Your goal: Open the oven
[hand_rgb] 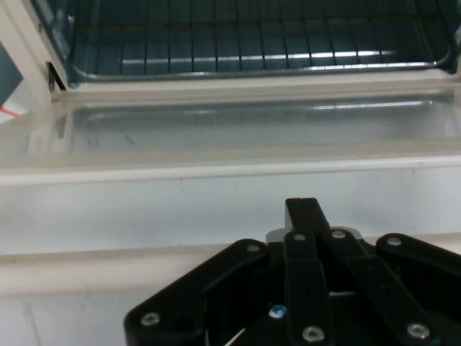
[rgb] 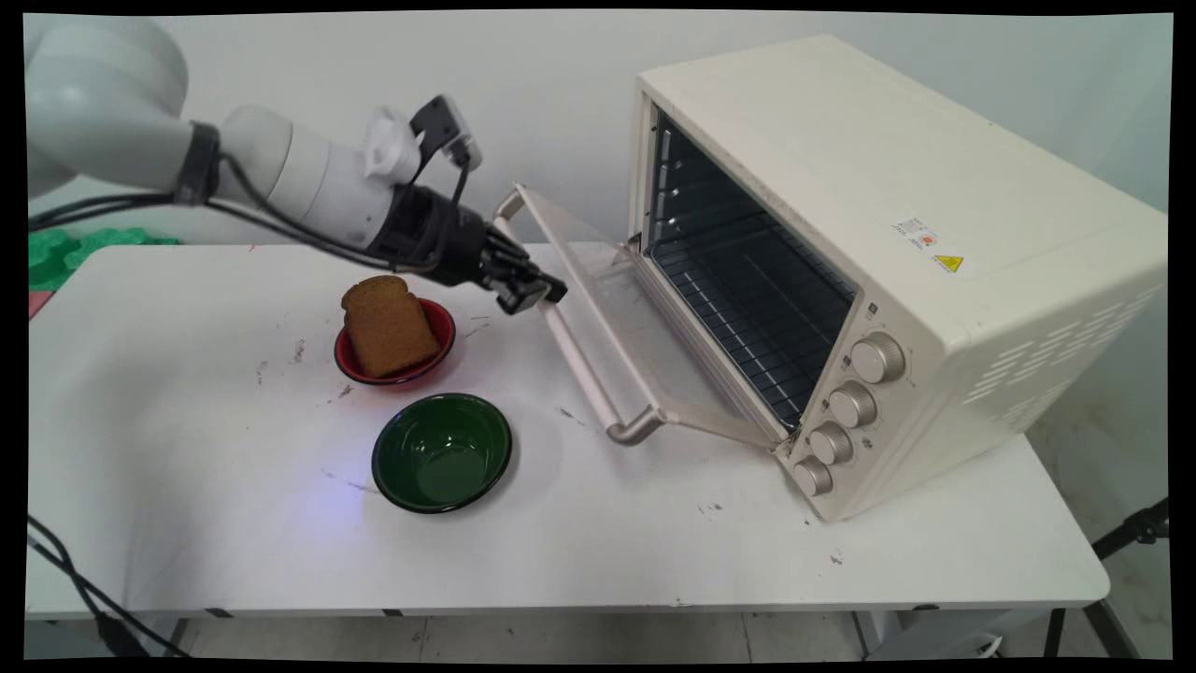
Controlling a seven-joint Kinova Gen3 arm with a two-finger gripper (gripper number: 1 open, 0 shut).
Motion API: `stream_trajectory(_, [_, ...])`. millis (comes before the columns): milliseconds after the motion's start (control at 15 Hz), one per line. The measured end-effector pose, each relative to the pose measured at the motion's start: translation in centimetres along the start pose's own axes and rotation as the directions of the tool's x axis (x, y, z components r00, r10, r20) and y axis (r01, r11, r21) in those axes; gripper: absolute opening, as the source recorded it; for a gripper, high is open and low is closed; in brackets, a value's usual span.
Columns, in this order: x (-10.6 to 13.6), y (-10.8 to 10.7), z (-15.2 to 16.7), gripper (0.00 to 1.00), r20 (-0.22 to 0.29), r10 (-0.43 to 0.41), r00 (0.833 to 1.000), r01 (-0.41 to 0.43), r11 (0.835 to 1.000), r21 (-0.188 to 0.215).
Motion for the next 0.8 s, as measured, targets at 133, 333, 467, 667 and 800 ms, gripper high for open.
stream_trajectory(133, [-1.5,0.1,0.0,0.00,-0.006,-0.005,1.000,0.005,1.000,-0.003])
stream_trajectory(333, [-3.5,0.2,0.3,0.00,-0.011,-0.014,1.000,0.014,1.000,-0.006])
stream_trajectory(467, [-4.9,0.3,0.6,0.00,-0.017,-0.025,1.000,0.025,1.000,-0.006])
stream_trajectory(667, [-6.2,0.3,1.1,0.00,-0.031,-0.035,0.999,0.035,0.999,-0.006])
stream_trajectory(800, [-7.1,0.3,1.3,0.00,-0.039,-0.038,0.999,0.038,0.999,-0.008])
